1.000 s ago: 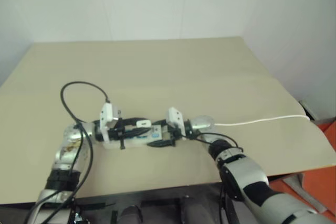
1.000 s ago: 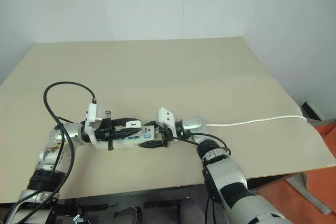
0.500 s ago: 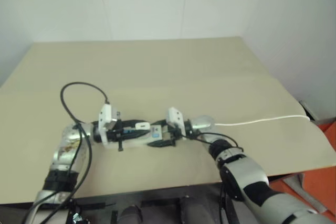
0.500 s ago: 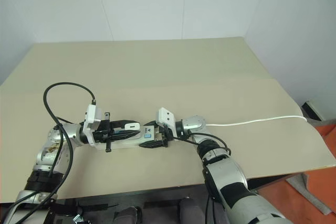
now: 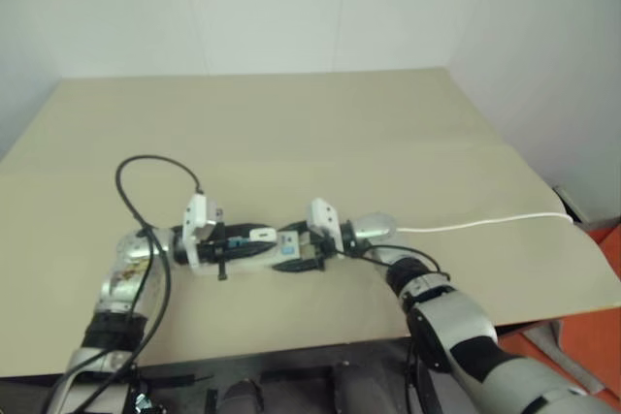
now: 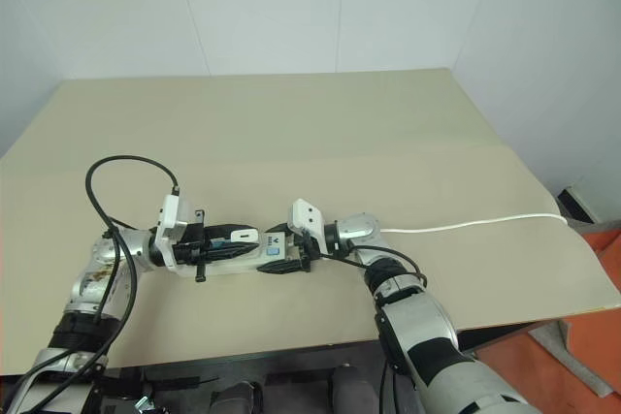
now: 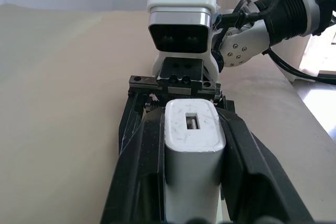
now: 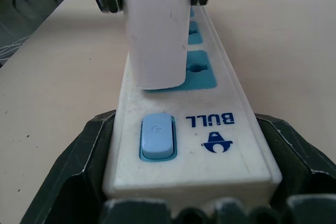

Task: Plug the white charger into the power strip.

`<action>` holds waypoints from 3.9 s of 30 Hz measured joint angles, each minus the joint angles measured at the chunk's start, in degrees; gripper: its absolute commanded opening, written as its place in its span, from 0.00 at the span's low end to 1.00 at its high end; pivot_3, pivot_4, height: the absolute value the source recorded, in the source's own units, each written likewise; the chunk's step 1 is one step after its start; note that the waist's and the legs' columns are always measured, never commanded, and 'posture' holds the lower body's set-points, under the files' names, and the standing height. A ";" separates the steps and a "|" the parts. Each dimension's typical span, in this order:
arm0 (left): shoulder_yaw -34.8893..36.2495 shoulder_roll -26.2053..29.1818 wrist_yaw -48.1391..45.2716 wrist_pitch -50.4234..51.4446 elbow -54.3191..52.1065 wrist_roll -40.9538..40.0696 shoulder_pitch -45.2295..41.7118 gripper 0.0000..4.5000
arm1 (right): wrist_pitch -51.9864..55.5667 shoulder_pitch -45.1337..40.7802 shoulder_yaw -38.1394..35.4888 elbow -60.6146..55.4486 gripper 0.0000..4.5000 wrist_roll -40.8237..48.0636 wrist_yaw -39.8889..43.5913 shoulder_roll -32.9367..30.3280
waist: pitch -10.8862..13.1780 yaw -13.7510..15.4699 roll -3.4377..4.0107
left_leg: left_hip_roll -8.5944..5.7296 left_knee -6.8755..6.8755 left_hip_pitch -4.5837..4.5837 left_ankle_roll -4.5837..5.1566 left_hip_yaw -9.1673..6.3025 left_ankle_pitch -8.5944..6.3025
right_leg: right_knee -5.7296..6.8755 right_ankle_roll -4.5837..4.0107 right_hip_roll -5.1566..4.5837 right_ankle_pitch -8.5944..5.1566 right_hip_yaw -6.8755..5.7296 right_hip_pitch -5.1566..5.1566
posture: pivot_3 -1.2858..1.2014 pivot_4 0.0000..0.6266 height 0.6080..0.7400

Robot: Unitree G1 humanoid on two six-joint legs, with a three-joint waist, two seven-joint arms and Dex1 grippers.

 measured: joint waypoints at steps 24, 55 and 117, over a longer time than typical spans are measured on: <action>-2.76 0.28 -5.67 -8.62 9.55 1.17 -3.60 0.23 | 1.76 1.72 0.32 -3.37 0.76 0.58 -0.16 -1.03 | -0.03 0.81 0.04 | 0.00 0.00 0.08 0.00 0.02 0.00 | -0.02 0.09 0.00 -0.05 0.02 0.07 | 0.52 0.24 1.00; -7.94 1.18 -5.79 -9.67 13.38 1.95 -7.59 0.23 | 2.48 2.45 0.55 -3.77 0.76 0.59 -0.61 -1.99 | -0.34 1.27 0.48 | -0.04 -0.10 0.73 0.05 0.01 -0.03 | -0.35 0.18 -0.01 -0.12 0.00 0.90 | 0.52 0.24 1.00; 46.15 21.87 7.30 34.09 -36.18 -14.34 36.21 1.00 | 23.61 16.32 -7.34 -43.93 0.99 16.91 6.53 -32.57 | 0.35 1.09 0.62 | 0.03 -0.20 -0.16 0.05 0.15 -0.03 | -0.72 0.15 -0.09 -0.10 0.03 -0.10 | 0.52 0.24 1.00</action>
